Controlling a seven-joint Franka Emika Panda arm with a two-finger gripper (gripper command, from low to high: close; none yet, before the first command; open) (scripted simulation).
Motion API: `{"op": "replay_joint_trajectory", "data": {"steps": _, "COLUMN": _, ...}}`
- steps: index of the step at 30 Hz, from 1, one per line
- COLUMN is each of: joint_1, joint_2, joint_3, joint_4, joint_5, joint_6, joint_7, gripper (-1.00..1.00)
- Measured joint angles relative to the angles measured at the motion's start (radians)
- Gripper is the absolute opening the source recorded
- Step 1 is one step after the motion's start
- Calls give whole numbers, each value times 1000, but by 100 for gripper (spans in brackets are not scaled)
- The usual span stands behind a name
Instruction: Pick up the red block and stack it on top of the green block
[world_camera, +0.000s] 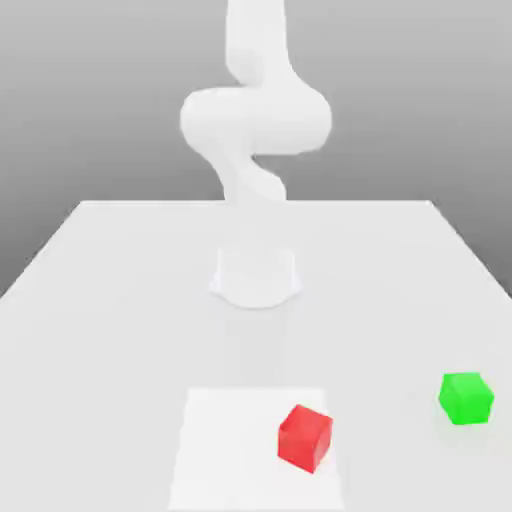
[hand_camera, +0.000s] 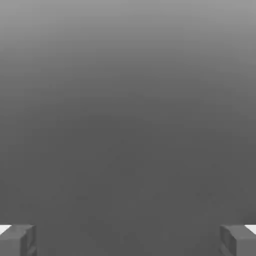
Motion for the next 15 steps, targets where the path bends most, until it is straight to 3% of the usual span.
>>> {"op": "replay_joint_trajectory", "data": {"steps": 7, "joint_1": 147, "joint_2": 264, "joint_3": -101, "joint_4": -101, "joint_5": 68, "joint_6": 126, "joint_7": -302, "gripper": 0}}
{"op": "replay_joint_trajectory", "data": {"steps": 15, "joint_1": 252, "joint_2": 557, "joint_3": -144, "joint_4": -213, "joint_5": 123, "joint_6": 266, "joint_7": -622, "gripper": 0}}
